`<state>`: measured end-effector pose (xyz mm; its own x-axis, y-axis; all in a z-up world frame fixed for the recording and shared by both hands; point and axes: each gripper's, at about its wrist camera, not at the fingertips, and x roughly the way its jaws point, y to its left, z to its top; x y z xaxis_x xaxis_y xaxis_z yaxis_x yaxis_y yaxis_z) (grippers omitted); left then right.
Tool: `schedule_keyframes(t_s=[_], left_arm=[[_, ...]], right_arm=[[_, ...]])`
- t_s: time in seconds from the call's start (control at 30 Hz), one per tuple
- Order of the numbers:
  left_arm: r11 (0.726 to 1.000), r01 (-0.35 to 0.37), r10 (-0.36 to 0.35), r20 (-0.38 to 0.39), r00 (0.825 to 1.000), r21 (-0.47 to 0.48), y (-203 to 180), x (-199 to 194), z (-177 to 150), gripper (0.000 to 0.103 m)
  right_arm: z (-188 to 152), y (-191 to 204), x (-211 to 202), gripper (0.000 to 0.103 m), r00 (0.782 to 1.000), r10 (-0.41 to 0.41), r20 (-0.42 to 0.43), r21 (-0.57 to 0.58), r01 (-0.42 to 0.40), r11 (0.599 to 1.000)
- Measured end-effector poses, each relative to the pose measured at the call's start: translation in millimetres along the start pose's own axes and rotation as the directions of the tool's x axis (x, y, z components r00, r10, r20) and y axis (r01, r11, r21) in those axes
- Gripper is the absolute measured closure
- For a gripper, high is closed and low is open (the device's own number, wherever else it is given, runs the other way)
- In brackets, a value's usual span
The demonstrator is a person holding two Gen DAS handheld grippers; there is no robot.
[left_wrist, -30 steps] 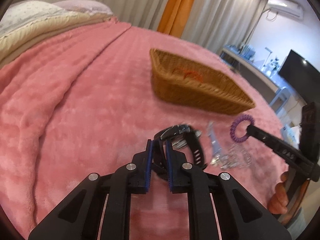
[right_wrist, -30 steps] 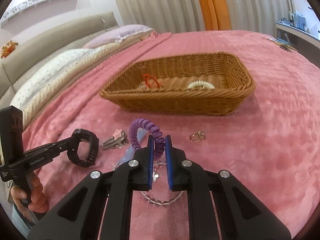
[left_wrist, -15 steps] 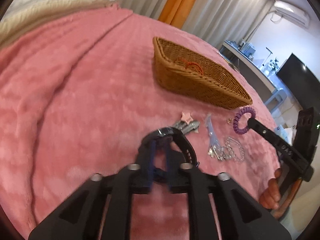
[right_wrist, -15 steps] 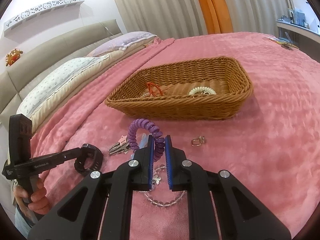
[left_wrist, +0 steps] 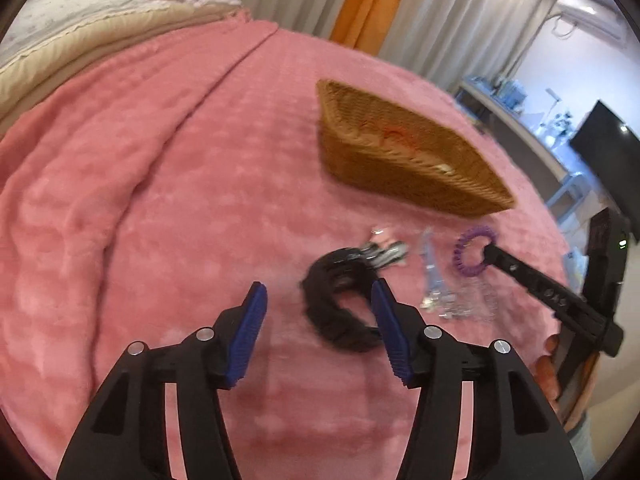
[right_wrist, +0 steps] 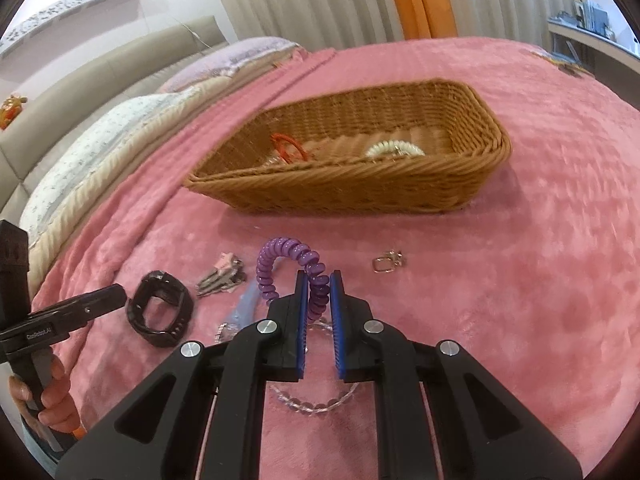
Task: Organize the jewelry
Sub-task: 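Grasp the black watch with left tool while right tool grasps purple coil bracelet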
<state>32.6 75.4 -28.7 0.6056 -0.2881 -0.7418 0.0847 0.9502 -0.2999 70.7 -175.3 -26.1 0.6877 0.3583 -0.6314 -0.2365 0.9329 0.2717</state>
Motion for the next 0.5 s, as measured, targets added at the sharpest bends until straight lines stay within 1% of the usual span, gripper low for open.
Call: schedule_keyframes(t_s=[0.07, 0.1, 0.13, 0.17, 0.23, 0.27, 0.3, 0.33, 0.37, 0.4, 0.43, 0.47, 0.5], left_arm=[[1.000, -0.028, 0.028, -0.052, 0.998, 0.003, 1, 13, 1, 0.050], [1.000, -0.021, 0.021, -0.085, 0.996, 0.009, 0, 22, 1, 0.050], [0.999, -0.030, 0.032, -0.100, 0.994, 0.018, -2, 27, 1, 0.050], [0.998, -0.048, 0.051, -0.102, 0.993, 0.031, -4, 30, 1, 0.050], [0.994, -0.090, 0.097, -0.106, 0.990, 0.070, -14, 33, 2, 0.051], [0.990, -0.109, 0.118, -0.105, 0.987, 0.088, -17, 35, 2, 0.053], [0.983, -0.139, 0.152, -0.104, 0.983, 0.118, -23, 36, 0, 0.056], [0.974, -0.168, 0.184, -0.097, 0.978, 0.150, -27, 37, -3, 0.057], [0.967, -0.184, 0.201, -0.089, 0.975, 0.174, -31, 37, -6, 0.063], [0.968, -0.178, 0.196, -0.086, 0.977, 0.178, -31, 35, -6, 0.073], [0.971, -0.167, 0.184, -0.084, 0.979, 0.172, -30, 34, -8, 0.076], [0.973, -0.164, 0.178, -0.075, 0.981, 0.165, -29, 32, -9, 0.076], [0.974, -0.159, 0.171, -0.064, 0.983, 0.160, -28, 32, -10, 0.077]], right_arm=[[2, -1, 4, 0.094, 1.000, -0.013, -0.021, 0.002, 0.013, 1.000], [3, -1, 8, 0.094, 0.999, -0.026, -0.037, 0.000, 0.026, 1.000], [5, -2, 11, 0.094, 0.998, -0.038, -0.050, 0.001, 0.038, 0.999], [6, -2, 14, 0.092, 0.997, -0.046, -0.063, 0.001, 0.046, 0.999], [9, -5, 22, 0.086, 0.993, -0.068, -0.099, 0.007, 0.069, 0.998], [11, -6, 25, 0.080, 0.991, -0.070, -0.112, 0.009, 0.072, 0.997], [12, -7, 28, 0.068, 0.990, -0.068, -0.122, 0.009, 0.070, 0.997], [14, -8, 32, 0.063, 0.988, -0.065, -0.137, 0.007, 0.066, 0.998], [15, -6, 34, 0.062, 0.986, -0.076, -0.145, -0.007, 0.076, 0.997], [16, -3, 36, 0.062, 0.984, -0.092, -0.150, -0.022, 0.090, 0.996], [17, 1, 40, 0.062, 0.980, -0.116, -0.159, -0.044, 0.111, 0.993], [17, 4, 43, 0.063, 0.978, -0.137, -0.158, -0.059, 0.129, 0.990], [17, 7, 44, 0.072, 0.976, -0.153, -0.156, -0.074, 0.143, 0.987]])
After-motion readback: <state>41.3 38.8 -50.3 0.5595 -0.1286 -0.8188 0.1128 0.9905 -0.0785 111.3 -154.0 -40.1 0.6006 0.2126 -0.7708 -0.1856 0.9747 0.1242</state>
